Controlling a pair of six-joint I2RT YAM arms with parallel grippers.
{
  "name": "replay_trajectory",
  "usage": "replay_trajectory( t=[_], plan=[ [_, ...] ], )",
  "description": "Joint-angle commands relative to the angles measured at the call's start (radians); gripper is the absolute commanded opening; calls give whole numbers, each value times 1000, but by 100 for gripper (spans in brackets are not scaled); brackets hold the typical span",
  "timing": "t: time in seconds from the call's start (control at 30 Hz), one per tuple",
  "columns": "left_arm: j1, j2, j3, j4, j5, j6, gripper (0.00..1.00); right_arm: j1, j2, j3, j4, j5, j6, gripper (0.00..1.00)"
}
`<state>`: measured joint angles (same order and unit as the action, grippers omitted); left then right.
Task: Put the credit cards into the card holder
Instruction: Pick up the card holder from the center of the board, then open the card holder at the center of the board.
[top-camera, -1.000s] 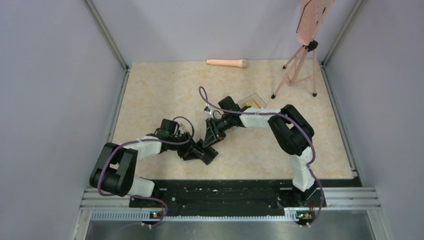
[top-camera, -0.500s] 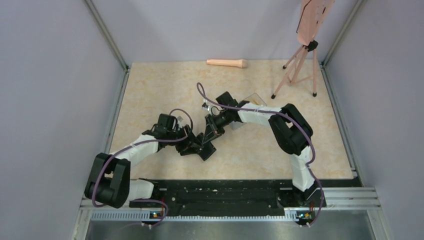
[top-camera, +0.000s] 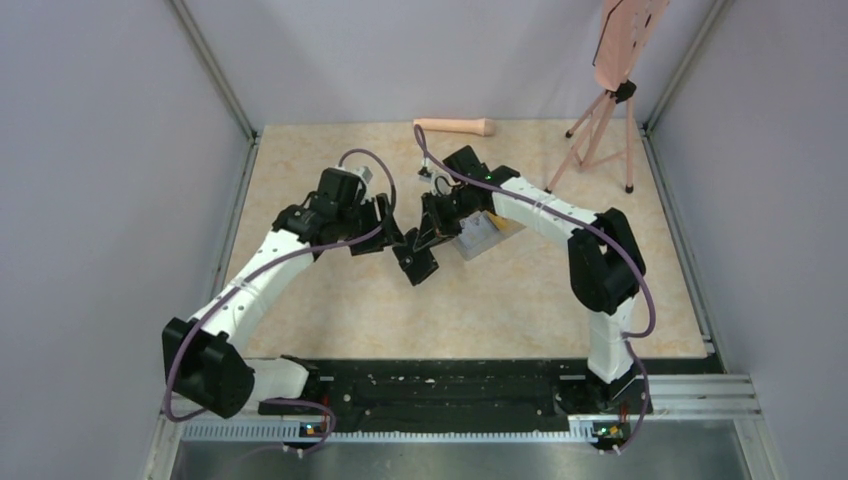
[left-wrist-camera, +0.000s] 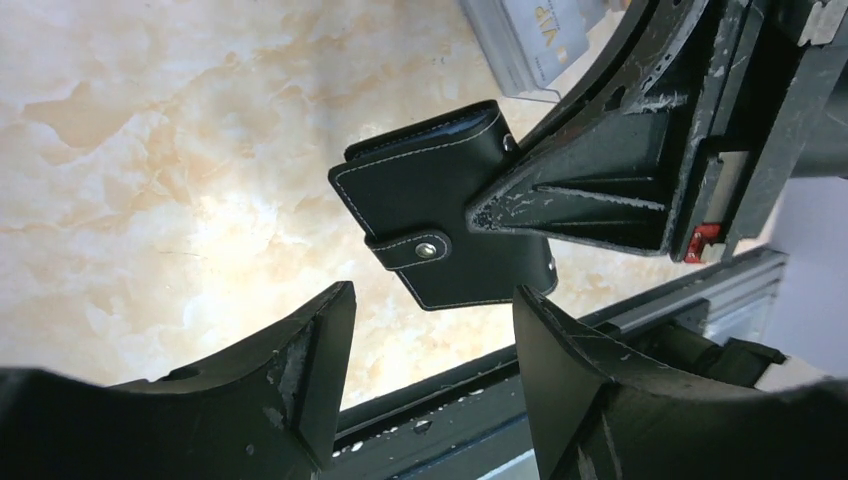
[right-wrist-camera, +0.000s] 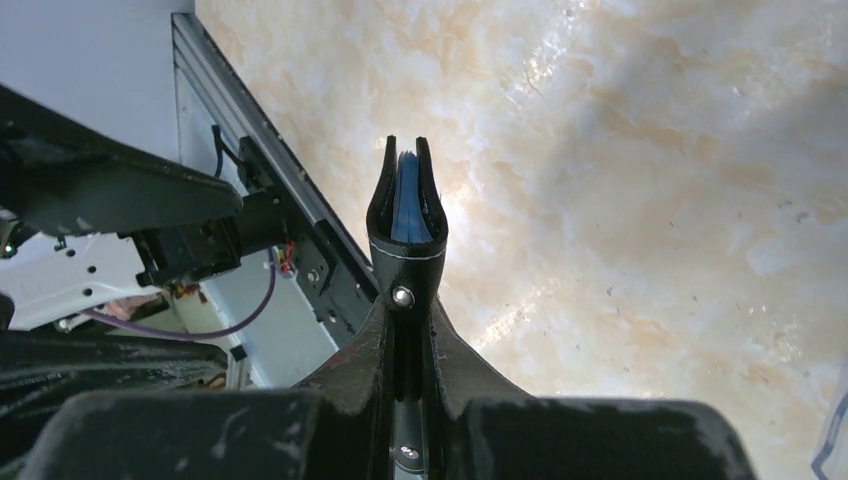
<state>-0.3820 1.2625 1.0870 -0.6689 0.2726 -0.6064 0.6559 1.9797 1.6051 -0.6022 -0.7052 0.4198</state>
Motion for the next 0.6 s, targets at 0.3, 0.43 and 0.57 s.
replay_trajectory(
  t=[0.3, 0.43, 0.57],
  plan=[
    [-169, 205, 183, -122, -247, -35, 64, -53, -48, 80, -68, 39, 86, 0],
    [-175, 253, 187, -78, -218, -49, 63, -58, -48, 81, -68, 28, 90, 0],
    [-188, 296, 201, -50, -208, -56, 63, -61, -47, 72, -68, 10, 92, 0]
  ],
)
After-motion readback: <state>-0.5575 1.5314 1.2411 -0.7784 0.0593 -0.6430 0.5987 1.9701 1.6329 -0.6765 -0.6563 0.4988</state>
